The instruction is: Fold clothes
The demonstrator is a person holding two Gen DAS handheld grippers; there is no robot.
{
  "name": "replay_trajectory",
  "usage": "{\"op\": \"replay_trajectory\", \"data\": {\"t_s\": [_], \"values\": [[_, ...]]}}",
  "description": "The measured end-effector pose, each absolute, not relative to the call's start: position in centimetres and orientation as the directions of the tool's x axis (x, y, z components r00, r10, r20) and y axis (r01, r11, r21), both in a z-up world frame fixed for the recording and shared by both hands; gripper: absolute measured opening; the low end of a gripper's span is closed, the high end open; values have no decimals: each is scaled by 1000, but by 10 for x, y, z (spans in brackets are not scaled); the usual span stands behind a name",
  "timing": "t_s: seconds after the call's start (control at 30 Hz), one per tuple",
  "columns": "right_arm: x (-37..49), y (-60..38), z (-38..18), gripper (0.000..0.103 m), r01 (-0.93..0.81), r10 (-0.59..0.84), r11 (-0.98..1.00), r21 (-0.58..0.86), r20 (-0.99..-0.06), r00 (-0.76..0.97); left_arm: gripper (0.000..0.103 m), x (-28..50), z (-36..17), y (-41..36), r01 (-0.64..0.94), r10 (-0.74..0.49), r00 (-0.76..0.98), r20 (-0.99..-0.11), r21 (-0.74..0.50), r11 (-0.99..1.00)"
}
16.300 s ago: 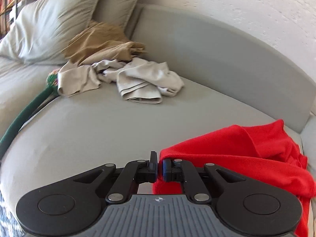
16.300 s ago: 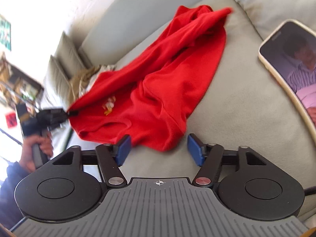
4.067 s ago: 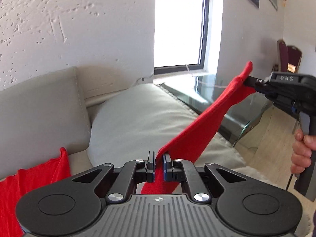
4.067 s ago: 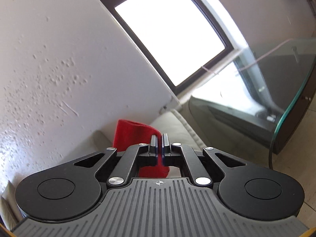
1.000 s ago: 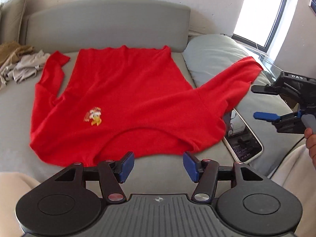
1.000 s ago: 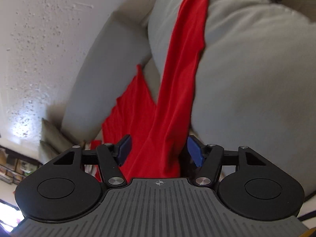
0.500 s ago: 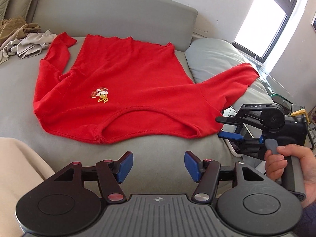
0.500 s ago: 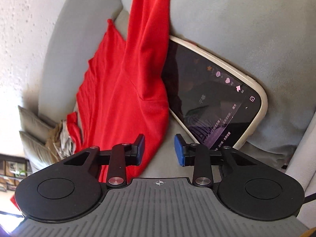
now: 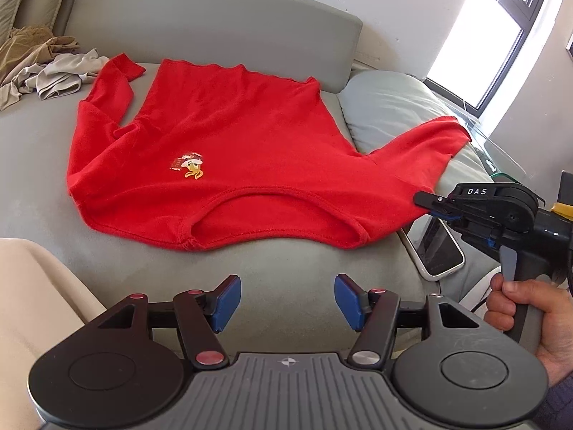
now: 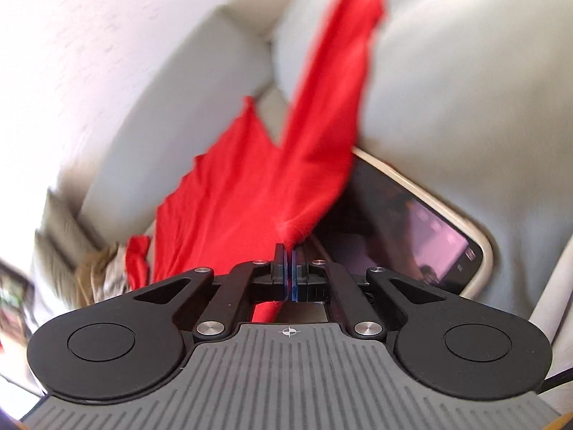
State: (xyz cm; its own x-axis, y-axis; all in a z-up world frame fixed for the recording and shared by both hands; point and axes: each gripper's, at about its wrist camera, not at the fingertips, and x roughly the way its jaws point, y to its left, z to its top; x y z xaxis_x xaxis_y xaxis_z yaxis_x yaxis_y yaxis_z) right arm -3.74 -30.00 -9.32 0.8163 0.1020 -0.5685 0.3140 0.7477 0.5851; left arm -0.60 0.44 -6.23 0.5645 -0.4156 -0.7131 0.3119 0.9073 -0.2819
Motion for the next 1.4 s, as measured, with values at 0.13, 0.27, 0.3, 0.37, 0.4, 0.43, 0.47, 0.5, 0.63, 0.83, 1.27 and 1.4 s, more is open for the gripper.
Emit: {"op": "replay_trajectory", "data": {"t_s": [0.13,0.27,0.3,0.37,0.4,0.43,0.47,0.5,0.63,0.83,1.27,1.4], "values": [[-40,-279,-82,2,377,0,826,419,-669,743,58,-6,-64,2,328,-419,555,-719,-273,904],[-39,-292,-92,9,406,82,793,455,-739,668,58,-5,-66,3,324,-411,551,-726,-268,907],[-40,-295,-95,14,409,105,782,470,-747,657,58,-5,-66,4,317,-405,552,-729,-266,911],[-47,-299,-89,37,392,115,784,480,-734,669,58,-3,-67,6,299,-392,555,-733,-264,917],[-49,-300,-85,54,384,115,789,480,-729,675,58,-1,-67,8,289,-386,557,-735,-264,920],[-46,-295,-79,56,365,117,802,472,-725,679,58,0,-67,9,278,-382,560,-736,-267,923],[-42,-290,-74,55,345,120,816,463,-720,683,58,2,-67,11,263,-376,565,-734,-272,926],[-39,-283,-69,56,321,127,831,455,-716,686,58,3,-66,14,248,-371,571,-732,-277,928],[-23,-248,-49,56,167,204,888,429,-692,692,58,10,-62,27,186,-324,614,-720,-267,946],[15,-183,-45,52,-29,347,911,412,-724,596,58,33,-41,80,48,-236,687,-687,-282,958],[89,-75,84,76,-316,403,914,254,-643,651,68,145,32,202,-203,-188,806,-561,-561,803],[138,-30,106,93,-359,380,917,175,-658,650,68,204,16,215,-301,-75,794,-604,-496,815]]}}
